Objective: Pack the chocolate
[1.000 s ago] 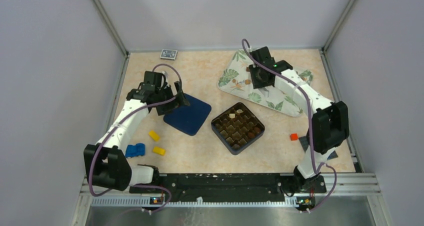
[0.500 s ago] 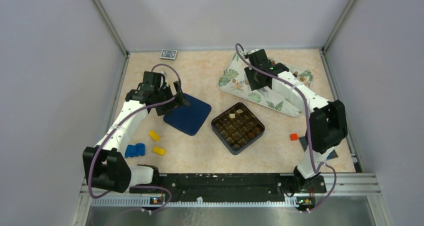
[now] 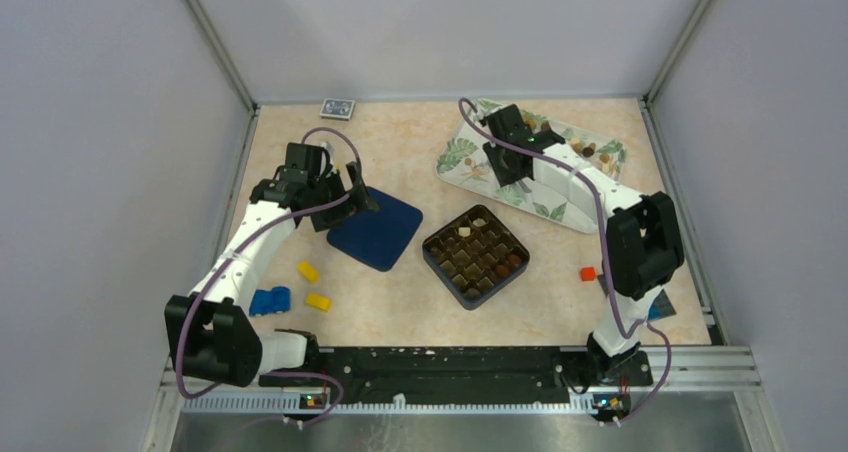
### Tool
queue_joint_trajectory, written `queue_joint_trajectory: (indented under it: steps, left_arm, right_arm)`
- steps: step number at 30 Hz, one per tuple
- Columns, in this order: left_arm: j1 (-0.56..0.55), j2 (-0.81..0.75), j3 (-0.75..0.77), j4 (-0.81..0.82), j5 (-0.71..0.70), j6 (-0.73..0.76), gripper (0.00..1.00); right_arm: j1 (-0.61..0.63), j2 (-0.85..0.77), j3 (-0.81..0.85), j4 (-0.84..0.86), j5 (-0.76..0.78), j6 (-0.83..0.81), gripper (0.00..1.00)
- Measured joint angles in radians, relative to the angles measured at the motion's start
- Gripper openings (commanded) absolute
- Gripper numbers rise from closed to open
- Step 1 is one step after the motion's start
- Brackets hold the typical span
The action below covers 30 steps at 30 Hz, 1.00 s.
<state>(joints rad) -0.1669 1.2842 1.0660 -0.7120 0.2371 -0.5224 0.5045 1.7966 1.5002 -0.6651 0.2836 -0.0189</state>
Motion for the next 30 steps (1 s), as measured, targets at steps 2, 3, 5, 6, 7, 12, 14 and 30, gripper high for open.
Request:
queue_joint_trajectory:
  steps: [2, 3, 5, 6, 7, 12, 14, 30]
  left_arm:
    - [0.000, -0.001, 0.000, 0.000, 0.000, 0.000, 0.99]
    - [0.000, -0.002, 0.000, -0.001, 0.000, 0.000, 0.99]
    - [0.000, -0.005, 0.000, -0.002, -0.002, 0.000, 0.99]
    - [0.000, -0.006, 0.000, -0.002, -0.003, 0.000, 0.99]
    - [0.000, -0.008, 0.000, -0.003, -0.003, 0.000, 0.99]
    - [0.000, -0.008, 0.000, -0.008, -0.005, 0.000, 0.99]
    - [0.000, -0.008, 0.000, -0.008, -0.010, 0.000, 0.99]
    - [0.001, -0.013, 0.025, -0.017, -0.053, 0.006, 0.99]
  right_arm:
    - [0.005, 0.000, 0.000, 0.000, 0.004, -0.005, 0.28]
    - [0.007, 0.000, 0.000, 0.000, 0.005, -0.005, 0.26]
    - [0.011, 0.000, 0.000, -0.001, 0.008, -0.007, 0.22]
    - [0.013, 0.000, 0.000, -0.002, 0.010, -0.006, 0.21]
    - [0.013, 0.000, 0.000, -0.002, 0.012, -0.006, 0.20]
    - [0.014, -0.001, 0.002, -0.016, 0.015, 0.014, 0.19]
    - [0.014, -0.006, 0.005, -0.028, 0.011, 0.028, 0.19]
    - [0.066, -0.383, -0.036, -0.218, -0.147, 0.080, 0.16]
